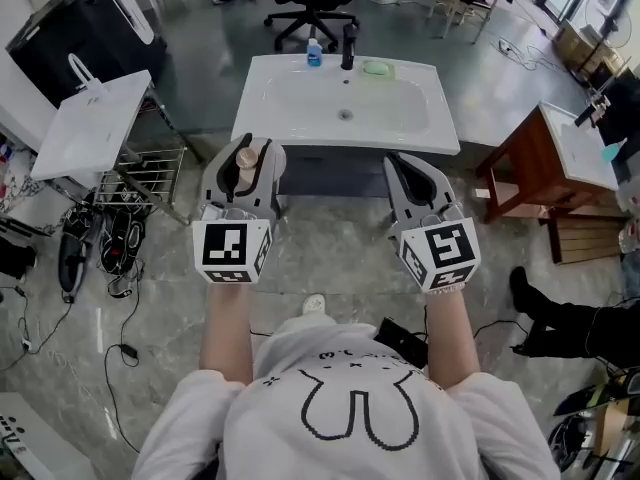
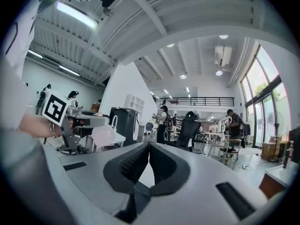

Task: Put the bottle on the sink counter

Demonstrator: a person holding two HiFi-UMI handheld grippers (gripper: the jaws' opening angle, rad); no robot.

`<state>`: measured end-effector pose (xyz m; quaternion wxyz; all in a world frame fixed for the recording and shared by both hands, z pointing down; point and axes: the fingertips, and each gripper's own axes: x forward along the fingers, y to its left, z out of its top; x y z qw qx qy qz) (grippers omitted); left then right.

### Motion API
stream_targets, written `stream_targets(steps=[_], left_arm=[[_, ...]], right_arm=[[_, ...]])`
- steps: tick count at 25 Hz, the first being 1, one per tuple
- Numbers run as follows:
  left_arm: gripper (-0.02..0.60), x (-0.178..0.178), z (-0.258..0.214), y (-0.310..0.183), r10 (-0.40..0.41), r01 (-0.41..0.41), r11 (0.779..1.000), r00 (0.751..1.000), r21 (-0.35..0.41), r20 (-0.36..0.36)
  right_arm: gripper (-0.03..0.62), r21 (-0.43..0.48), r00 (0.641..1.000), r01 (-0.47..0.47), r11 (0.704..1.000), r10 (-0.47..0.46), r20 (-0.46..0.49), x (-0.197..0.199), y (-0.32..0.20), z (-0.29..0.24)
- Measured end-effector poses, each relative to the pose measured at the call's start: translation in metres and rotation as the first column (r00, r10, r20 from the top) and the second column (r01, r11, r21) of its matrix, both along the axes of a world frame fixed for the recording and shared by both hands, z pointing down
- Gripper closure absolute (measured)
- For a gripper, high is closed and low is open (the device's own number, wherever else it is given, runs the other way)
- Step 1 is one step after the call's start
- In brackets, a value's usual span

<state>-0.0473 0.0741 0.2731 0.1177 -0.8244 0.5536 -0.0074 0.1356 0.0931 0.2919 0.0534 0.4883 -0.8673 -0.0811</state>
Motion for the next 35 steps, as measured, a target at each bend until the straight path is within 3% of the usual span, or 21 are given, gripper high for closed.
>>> stream_targets(steps=[6,17,27,35], left_arm=[[0.462,-0.023,0.001,-0.056,0.037,-0.037,0.999,0.999,-0.013,-0.001],[0.461,-0.044,0.017,-0.110,0.020,-0.021,0.999,1.000,-0.037,-0.020],[0.462,-0.058,0.031,-0.177,-0.013,0.013,0.999,1.000,-0.049,-0.001],[0.462,-0.072,0.034,-0.260,-0.053,0.053,0.996,0.999,-0.068,0.010]], right_arm=[[0.565,-0.011,0.999,-0.043,0.999,0.043,0.016,-0.022,-0.049,0.000],[0.565,-0.060,0.998,-0.055,0.997,0.055,0.007,-0.033,-0.097,0.022],[0.565,-0.075,1.000,-0.008,0.997,0.009,0.006,-0.052,-0.172,0.037],[0.565,-0.087,1.000,0.030,0.996,-0.030,0.007,-0.062,-0.261,0.038]])
